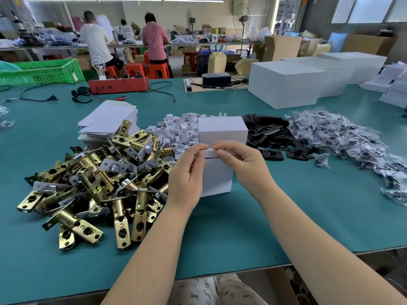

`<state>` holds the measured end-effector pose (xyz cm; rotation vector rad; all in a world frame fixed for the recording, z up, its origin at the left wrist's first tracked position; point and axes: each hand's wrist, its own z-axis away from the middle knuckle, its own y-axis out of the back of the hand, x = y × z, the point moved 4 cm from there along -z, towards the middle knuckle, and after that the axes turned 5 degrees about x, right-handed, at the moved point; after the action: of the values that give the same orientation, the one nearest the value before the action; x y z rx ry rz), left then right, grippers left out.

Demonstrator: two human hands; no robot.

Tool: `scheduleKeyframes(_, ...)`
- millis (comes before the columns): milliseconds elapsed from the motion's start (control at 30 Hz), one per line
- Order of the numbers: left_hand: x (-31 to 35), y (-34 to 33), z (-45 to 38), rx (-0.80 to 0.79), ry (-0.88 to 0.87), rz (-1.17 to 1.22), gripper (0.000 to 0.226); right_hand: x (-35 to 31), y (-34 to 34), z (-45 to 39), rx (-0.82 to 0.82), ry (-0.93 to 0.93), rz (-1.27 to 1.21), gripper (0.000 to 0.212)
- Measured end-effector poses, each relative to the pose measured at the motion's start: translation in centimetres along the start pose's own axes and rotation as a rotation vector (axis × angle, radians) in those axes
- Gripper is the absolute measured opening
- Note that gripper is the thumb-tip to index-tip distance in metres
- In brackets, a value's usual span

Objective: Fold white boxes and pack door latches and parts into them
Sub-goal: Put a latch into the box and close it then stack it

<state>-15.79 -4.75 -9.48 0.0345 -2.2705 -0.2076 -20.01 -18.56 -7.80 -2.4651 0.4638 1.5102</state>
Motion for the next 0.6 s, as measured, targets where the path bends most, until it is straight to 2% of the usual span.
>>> scheduleKeyframes(167, -0.2, 0.2, -0.1, 0.008, -0.04, -0.043, 0.028, 0.3, 0.0, -0.1, -0.018, 0.006, 0.007, 0.024)
scheduleKeyframes(367, 0.3, 1.0, -0.4, 0.047, -0.29, -0.232, 0.023, 0.7, 0.2, -0.1, -0.068, -0.013, 0.098, 0.024)
scheduleKeyframes(500, 0.1, 1.2, -0.4, 0.062, -0.381, -0.302, 0.022, 0.9, 0.1, 0.1, -0.101, -0.024, 0.091, 0.025)
scheduleKeyframes(600, -0.1, 1.1, -0.2, 0.041, -0.341, -0.257, 0.022, 1.0, -0.3, 0.4, -0.096, -0.015, 0.108, 0.015)
